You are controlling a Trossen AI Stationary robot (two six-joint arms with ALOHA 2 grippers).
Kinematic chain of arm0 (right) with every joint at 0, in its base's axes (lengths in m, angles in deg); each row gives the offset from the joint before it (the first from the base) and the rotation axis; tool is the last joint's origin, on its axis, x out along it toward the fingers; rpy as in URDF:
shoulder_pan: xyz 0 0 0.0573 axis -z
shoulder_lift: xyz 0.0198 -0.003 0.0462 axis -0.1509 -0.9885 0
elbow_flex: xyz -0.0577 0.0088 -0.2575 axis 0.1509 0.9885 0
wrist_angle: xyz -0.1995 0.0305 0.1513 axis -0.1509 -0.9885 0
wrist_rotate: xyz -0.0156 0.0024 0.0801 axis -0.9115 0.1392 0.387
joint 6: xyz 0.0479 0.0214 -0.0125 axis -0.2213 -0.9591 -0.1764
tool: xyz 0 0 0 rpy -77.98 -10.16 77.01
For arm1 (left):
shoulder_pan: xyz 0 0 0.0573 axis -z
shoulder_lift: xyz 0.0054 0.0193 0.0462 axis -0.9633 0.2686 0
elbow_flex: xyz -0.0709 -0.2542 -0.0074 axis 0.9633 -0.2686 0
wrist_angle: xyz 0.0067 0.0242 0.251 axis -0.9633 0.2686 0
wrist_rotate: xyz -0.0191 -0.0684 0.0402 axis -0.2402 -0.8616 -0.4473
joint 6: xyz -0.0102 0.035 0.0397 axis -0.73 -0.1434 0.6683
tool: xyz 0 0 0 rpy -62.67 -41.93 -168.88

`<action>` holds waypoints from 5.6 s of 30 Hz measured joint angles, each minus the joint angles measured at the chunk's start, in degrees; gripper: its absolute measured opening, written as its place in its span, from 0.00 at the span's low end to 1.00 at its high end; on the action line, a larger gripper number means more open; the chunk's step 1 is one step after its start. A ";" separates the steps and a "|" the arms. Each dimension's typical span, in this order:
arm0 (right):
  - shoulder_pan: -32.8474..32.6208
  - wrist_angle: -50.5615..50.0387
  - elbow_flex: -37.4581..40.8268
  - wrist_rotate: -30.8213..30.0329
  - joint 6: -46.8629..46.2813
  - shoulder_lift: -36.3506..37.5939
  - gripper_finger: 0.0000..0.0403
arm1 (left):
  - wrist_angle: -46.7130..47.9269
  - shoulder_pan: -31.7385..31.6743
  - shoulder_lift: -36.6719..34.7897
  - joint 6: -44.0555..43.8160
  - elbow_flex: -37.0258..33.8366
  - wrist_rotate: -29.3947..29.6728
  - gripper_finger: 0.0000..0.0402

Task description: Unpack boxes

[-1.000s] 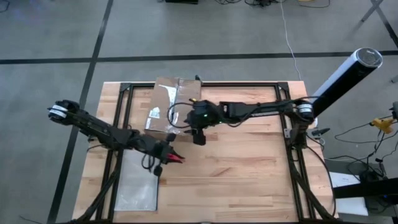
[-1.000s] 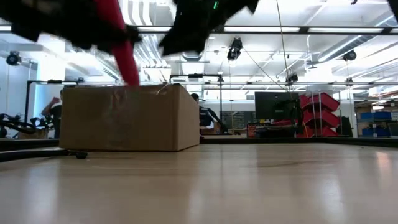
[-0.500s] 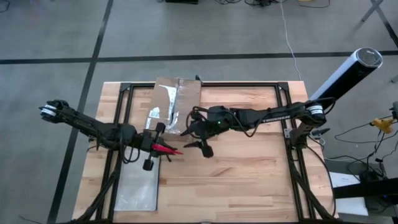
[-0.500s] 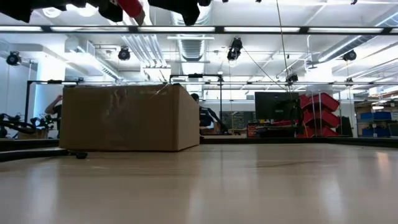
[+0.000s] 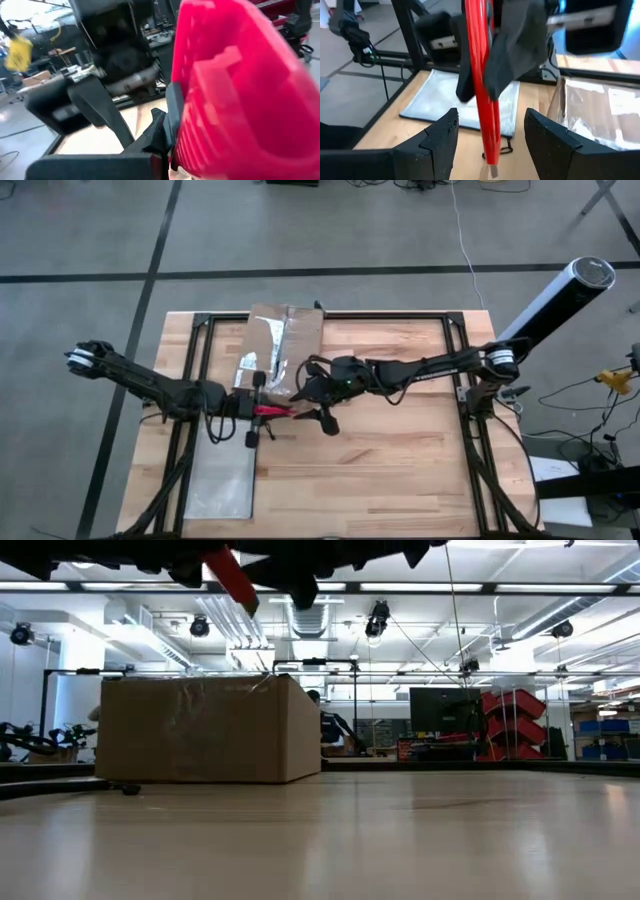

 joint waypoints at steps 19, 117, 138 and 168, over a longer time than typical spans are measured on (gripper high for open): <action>0.05 1.17 0.00 0.57 3.43 -0.96 0.04 | -5.53 -0.30 2.82 1.38 0.00 0.35 0.08; 19.76 -19.94 21.00 -26.56 -8.37 7.22 0.45 | 19.26 -0.11 -3.69 -2.28 0.04 28.75 0.64; 17.47 -1.95 7.97 -14.17 -5.38 1.82 0.41 | 38.32 -0.26 -3.58 -10.17 0.02 37.78 0.64; 8.58 -13.70 1.11 -9.85 -7.51 -6.16 0.39 | 37.29 -0.26 -3.69 -6.87 0.50 40.72 0.64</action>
